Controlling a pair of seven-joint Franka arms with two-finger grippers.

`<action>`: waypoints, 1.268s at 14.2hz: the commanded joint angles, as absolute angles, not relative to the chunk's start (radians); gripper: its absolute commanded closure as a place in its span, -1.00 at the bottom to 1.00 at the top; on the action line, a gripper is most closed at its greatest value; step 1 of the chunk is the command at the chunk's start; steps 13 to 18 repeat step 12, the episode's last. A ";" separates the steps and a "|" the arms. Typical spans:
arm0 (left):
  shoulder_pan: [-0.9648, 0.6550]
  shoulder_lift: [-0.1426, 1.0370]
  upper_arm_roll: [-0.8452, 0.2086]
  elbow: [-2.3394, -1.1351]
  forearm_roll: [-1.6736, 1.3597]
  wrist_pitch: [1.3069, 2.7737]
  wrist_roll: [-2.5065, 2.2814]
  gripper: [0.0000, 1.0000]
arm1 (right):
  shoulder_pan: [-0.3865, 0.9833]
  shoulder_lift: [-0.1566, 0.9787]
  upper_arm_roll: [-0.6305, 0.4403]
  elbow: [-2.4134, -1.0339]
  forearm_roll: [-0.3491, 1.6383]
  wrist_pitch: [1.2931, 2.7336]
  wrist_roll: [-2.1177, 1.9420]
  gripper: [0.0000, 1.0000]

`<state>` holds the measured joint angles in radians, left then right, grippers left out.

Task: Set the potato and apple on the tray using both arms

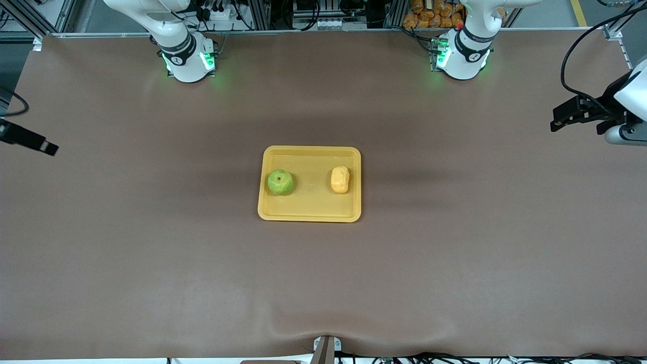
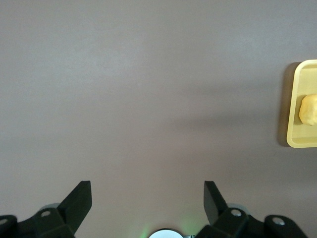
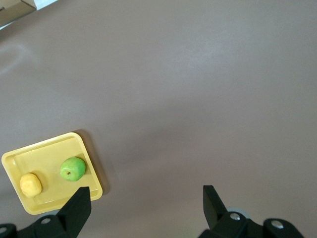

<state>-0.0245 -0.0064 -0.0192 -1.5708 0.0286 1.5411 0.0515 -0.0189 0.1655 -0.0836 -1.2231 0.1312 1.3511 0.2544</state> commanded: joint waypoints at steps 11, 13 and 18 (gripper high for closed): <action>-0.025 -0.005 -0.021 -1.568 0.037 1.548 0.037 -1.00 | 0.006 -0.011 -0.097 -1.370 0.011 1.318 0.051 -1.00; -0.023 -0.005 -0.021 -1.568 0.037 1.548 0.037 -1.00 | 0.005 -0.011 -0.097 -1.368 0.011 1.309 0.052 -1.00; -0.023 -0.005 -0.021 -1.568 0.037 1.548 0.037 -1.00 | 0.005 -0.011 -0.097 -1.368 0.011 1.309 0.052 -1.00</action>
